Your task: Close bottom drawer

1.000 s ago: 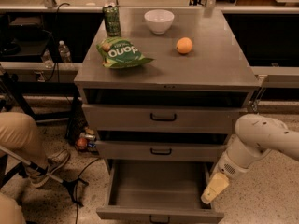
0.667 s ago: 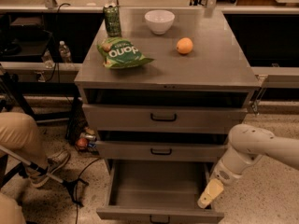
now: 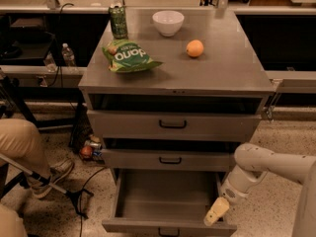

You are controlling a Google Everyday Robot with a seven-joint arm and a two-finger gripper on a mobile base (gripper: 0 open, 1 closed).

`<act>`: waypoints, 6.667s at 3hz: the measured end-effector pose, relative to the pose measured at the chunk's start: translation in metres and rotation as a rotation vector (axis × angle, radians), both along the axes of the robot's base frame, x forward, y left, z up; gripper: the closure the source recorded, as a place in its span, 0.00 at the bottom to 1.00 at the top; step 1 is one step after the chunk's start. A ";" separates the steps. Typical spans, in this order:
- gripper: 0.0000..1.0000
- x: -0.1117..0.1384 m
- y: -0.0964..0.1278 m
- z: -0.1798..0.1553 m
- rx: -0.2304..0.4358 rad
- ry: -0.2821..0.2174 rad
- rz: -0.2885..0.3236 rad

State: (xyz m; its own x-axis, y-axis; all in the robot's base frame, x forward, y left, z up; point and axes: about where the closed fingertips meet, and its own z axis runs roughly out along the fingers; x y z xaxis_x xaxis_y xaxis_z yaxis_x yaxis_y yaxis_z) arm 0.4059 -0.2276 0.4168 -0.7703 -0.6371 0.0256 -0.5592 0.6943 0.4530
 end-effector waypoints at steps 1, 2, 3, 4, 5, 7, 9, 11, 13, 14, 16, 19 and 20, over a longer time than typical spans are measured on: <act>0.00 -0.004 0.001 -0.022 0.023 0.037 -0.017; 0.22 -0.012 -0.005 -0.042 0.040 0.070 -0.045; 0.45 -0.019 -0.009 -0.054 0.053 0.094 -0.064; 0.68 -0.025 -0.017 -0.073 0.079 0.102 -0.089; 0.91 -0.029 -0.022 -0.099 0.109 0.093 -0.106; 1.00 -0.036 -0.025 -0.114 0.124 0.088 -0.109; 1.00 -0.047 -0.031 -0.169 0.152 0.037 -0.054; 1.00 -0.046 -0.011 -0.229 0.152 0.053 0.015; 1.00 -0.050 -0.002 -0.252 0.156 0.006 0.038; 1.00 -0.031 0.013 -0.252 0.153 -0.112 0.064; 1.00 -0.026 0.015 -0.252 0.158 -0.138 0.067; 1.00 0.009 0.033 -0.261 0.171 -0.267 0.123; 1.00 0.009 0.033 -0.261 0.172 -0.267 0.123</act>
Offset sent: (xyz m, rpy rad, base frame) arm -0.0137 -0.0106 -0.0524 0.0486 0.0843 -0.0710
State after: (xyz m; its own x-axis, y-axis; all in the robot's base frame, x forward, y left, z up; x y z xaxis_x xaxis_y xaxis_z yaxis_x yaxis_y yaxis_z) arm 0.4152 -0.1947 0.1562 -0.6528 -0.7030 -0.2823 -0.7485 0.5409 0.3837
